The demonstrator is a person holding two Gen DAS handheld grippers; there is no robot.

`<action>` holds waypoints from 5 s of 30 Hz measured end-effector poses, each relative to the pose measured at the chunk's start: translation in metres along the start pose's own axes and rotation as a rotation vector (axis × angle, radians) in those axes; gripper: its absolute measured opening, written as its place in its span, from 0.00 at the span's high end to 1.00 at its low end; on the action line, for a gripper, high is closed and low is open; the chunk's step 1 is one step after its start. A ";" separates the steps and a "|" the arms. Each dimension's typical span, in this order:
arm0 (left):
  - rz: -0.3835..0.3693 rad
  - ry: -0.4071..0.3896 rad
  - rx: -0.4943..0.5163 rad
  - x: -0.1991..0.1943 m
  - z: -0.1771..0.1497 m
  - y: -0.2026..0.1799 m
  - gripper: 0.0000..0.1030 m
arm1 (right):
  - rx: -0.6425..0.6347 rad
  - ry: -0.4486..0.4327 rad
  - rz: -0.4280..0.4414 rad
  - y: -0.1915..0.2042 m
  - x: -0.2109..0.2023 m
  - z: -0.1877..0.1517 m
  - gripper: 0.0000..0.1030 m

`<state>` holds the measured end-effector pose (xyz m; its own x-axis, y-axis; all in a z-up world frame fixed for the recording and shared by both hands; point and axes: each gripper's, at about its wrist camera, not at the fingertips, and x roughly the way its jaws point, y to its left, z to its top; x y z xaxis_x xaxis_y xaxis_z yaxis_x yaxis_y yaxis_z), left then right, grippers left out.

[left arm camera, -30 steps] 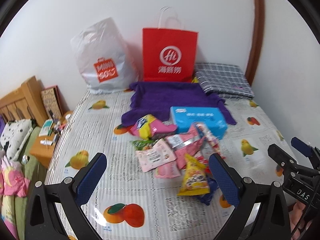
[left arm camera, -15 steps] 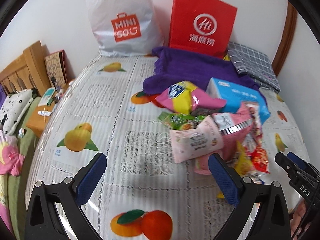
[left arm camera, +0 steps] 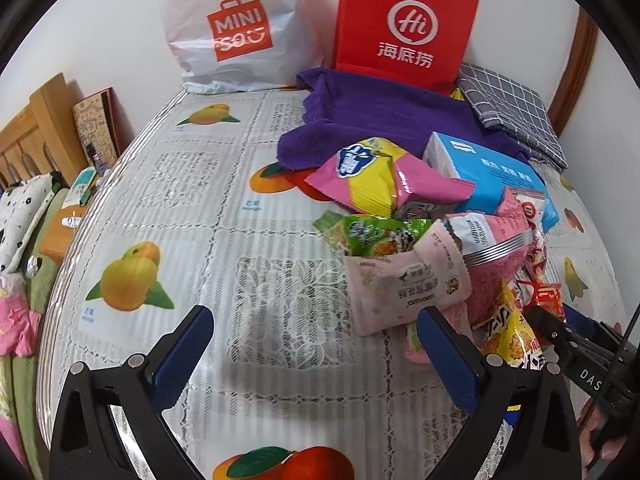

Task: Organize snacks
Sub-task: 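Grasp the red snack packet with the right tool while the left tool grasps a pink-white packet, then lift both held packets and carry them over the purple towel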

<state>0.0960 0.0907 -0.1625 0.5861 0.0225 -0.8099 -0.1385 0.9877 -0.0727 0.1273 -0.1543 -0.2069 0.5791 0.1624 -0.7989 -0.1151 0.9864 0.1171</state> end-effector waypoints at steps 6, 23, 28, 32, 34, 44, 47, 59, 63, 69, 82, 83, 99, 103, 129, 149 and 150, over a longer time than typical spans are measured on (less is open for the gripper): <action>-0.038 -0.007 0.027 0.005 0.004 -0.014 0.01 | -0.009 -0.036 -0.012 -0.018 -0.009 -0.001 0.40; -0.178 0.045 -0.082 0.030 0.015 -0.023 0.37 | -0.124 -0.116 -0.065 -0.009 0.006 -0.009 0.57; -0.196 0.035 -0.070 0.020 0.015 -0.019 0.56 | -0.129 -0.098 -0.053 -0.012 0.000 -0.009 0.60; -0.202 0.030 -0.063 0.011 0.013 -0.016 0.67 | -0.125 -0.100 -0.036 -0.014 -0.008 -0.010 0.61; -0.203 0.022 -0.054 0.005 0.011 -0.016 0.70 | -0.118 -0.107 -0.023 -0.015 -0.015 -0.011 0.61; -0.207 0.047 -0.019 -0.004 -0.003 -0.014 0.73 | -0.123 -0.165 -0.020 -0.017 -0.047 -0.013 0.62; -0.203 0.056 -0.019 0.006 -0.009 -0.014 0.67 | -0.125 -0.155 -0.020 -0.016 -0.047 -0.015 0.62; -0.197 0.031 0.011 -0.003 -0.007 -0.016 0.79 | -0.137 -0.176 -0.036 -0.019 -0.059 -0.018 0.62; -0.208 0.019 0.016 -0.018 -0.005 -0.016 0.79 | -0.139 -0.180 -0.032 -0.018 -0.066 -0.018 0.62; -0.234 -0.008 0.032 -0.041 0.009 -0.024 0.79 | -0.147 -0.206 0.001 -0.012 -0.082 -0.013 0.62; -0.290 -0.052 0.105 -0.056 0.070 -0.057 0.79 | -0.179 -0.262 0.018 0.002 -0.104 0.040 0.63; -0.291 -0.053 0.108 -0.055 0.075 -0.058 0.79 | -0.183 -0.266 0.020 0.003 -0.105 0.044 0.63; -0.297 -0.071 0.137 -0.031 0.158 -0.087 0.79 | -0.274 -0.320 0.079 0.022 -0.088 0.141 0.63; -0.289 -0.073 0.133 -0.020 0.175 -0.090 0.79 | -0.271 -0.312 0.098 0.020 -0.078 0.162 0.63; -0.228 -0.078 0.056 0.051 0.264 -0.061 0.79 | -0.289 -0.342 0.157 0.028 -0.023 0.270 0.63; -0.213 0.068 -0.001 0.147 0.268 -0.042 0.79 | -0.316 -0.190 0.101 0.016 0.069 0.288 0.63; -0.211 0.074 -0.005 0.151 0.267 -0.041 0.79 | -0.322 -0.172 0.093 0.014 0.076 0.288 0.63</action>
<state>0.4028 0.0952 -0.1262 0.5421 -0.1958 -0.8172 -0.0233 0.9686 -0.2475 0.4023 -0.1209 -0.0955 0.6782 0.2793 -0.6797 -0.4051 0.9138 -0.0288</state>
